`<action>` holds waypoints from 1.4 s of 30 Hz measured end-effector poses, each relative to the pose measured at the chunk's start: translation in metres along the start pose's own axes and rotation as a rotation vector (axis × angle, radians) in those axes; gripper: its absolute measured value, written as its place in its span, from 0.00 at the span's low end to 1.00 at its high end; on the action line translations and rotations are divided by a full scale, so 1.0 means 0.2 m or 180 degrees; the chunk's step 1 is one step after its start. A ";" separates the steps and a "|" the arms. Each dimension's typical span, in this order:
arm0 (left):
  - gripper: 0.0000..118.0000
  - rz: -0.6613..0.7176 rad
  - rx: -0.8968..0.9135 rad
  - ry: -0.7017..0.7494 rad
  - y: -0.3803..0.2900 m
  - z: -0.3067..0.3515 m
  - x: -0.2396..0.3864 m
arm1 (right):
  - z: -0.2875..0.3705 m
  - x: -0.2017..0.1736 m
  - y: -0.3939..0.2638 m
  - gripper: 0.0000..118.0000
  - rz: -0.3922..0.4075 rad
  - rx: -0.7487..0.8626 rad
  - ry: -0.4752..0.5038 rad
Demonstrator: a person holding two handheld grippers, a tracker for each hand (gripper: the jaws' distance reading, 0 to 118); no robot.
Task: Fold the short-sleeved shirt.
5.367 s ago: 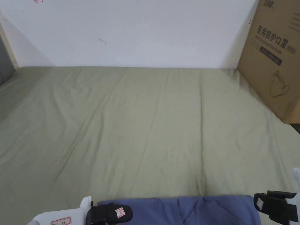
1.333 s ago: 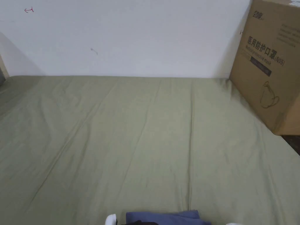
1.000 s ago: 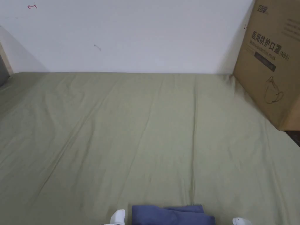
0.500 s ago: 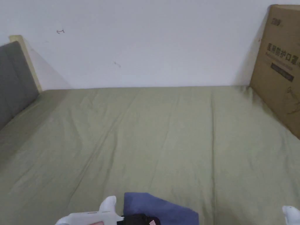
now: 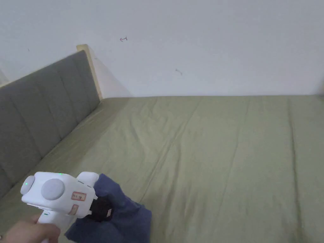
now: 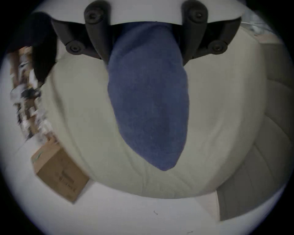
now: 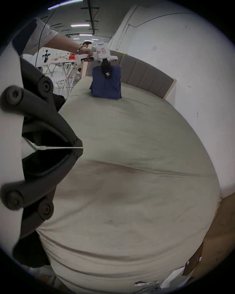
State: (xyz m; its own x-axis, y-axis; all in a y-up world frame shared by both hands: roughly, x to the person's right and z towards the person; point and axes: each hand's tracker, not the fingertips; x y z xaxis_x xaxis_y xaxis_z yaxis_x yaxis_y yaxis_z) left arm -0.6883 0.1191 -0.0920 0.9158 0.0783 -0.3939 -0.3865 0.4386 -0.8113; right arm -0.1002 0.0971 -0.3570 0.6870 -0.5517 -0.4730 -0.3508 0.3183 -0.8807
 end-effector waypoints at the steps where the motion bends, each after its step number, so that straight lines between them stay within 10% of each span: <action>1: 0.20 -0.0068 -0.0084 0.0125 0.01 -0.02 -0.02 | -0.01 -0.02 0.00 0.01 0.0016 -0.0006 -0.0021; 7: 0.24 -0.0142 -0.0226 0.0729 0.04 -0.16 -0.09 | -0.02 -0.12 0.04 0.01 0.0038 -0.0076 0.0043; 11: 0.93 -0.0346 -0.0279 0.1577 0.01 -0.19 -0.07 | -0.03 -0.12 0.07 0.01 0.0056 -0.0089 -0.0010; 21: 0.92 0.0119 0.0560 0.0838 -0.05 0.24 0.00 | 0.00 -0.17 0.10 0.01 0.0132 -0.0004 0.0068; 24: 0.72 0.0494 0.0701 0.0075 -0.08 0.35 0.12 | 0.03 -0.19 0.09 0.01 0.0153 0.0049 0.0150; 27: 0.00 0.0715 0.0790 -0.0210 -0.12 0.41 0.34 | 0.07 -0.21 0.09 0.01 0.0198 0.0078 0.0182; 42: 0.00 0.0344 0.2074 -0.0131 -0.02 0.56 1.62 | 0.50 -0.39 0.22 0.01 0.0771 0.1545 -0.0169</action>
State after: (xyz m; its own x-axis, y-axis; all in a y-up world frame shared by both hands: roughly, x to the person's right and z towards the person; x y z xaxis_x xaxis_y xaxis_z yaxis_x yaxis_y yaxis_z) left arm -0.3772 0.2433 -0.1683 0.8841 0.1807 -0.4310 -0.3430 0.8773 -0.3357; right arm -0.1044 0.2314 -0.3564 0.6586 -0.3827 -0.6479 -0.1776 0.7577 -0.6280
